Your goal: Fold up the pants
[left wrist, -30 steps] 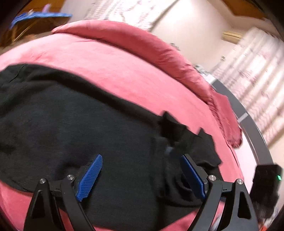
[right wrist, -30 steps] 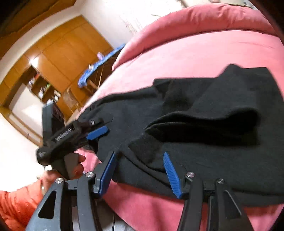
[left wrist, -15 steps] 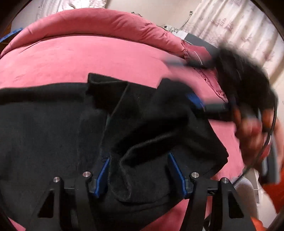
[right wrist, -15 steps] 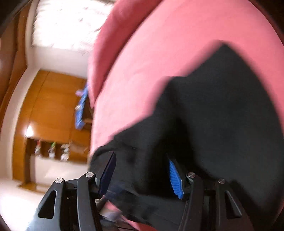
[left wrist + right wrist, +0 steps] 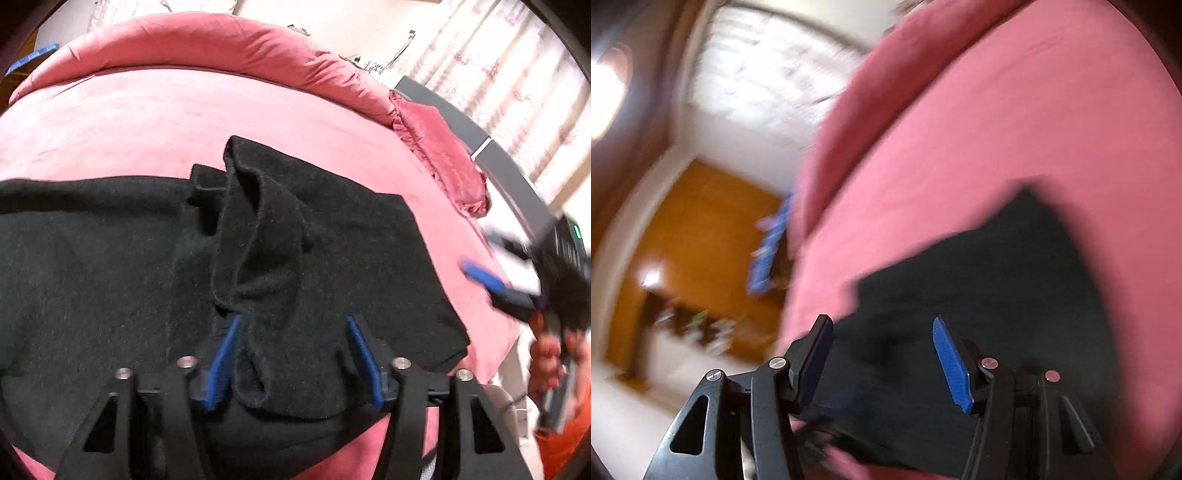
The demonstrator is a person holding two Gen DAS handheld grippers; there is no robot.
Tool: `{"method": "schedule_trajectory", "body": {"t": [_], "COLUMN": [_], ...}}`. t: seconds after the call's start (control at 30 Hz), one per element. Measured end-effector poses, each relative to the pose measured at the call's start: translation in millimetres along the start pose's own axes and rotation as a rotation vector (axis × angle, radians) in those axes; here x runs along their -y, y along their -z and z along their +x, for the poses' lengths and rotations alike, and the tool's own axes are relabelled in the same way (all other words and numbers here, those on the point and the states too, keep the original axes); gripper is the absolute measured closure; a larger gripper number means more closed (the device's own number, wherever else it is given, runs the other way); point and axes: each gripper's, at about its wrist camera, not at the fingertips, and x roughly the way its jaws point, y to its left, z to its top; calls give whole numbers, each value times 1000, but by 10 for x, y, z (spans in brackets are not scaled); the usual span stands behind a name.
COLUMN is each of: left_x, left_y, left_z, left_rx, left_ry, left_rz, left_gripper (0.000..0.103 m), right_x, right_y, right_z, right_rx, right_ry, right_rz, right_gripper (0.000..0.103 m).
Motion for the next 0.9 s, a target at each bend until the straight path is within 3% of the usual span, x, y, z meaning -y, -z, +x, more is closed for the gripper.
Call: {"method": "schedule_trajectory", "body": {"t": [0.07, 0.1, 0.23, 0.43, 0.47, 0.6, 0.7, 0.8, 0.87, 0.9], "left_x": [85, 135, 135, 8, 8, 77, 116, -27, -120, -120], "left_y": [-26, -63, -70, -101, -109, -147, -149, 66, 313, 394], "left_z": [59, 69, -33, -253, -304, -674, -942, -645, -340, -283], "left_rx": [-19, -29, -23, 4, 15, 87, 147, 25, -83, -94], "left_ry": [-88, -130, -125, -28, -10, 30, 12, -64, -88, -108], "left_rz": [55, 83, 59, -82, -91, -97, -55, -43, -45, -21], "left_gripper": [78, 81, 91, 93, 94, 94, 94, 94, 93, 93], "right_x": [263, 334, 441, 494, 559, 498, 190, 138, 252, 330], "right_y": [112, 181, 222, 415, 434, 498, 499, 529, 581, 604], "right_z": [-318, -461, -694, -476, -404, -278, -430, -425, -173, -88], "right_rx": [18, 22, -86, -200, -214, -209, -159, -207, -298, -328], "right_ry": [100, 150, 418, 404, 399, 432, 389, 387, 434, 461], "right_rz": [38, 34, -87, -153, -158, -219, -334, -364, -346, -331], "right_gripper": [45, 45, 45, 48, 51, 78, 78, 77, 75, 68]}}
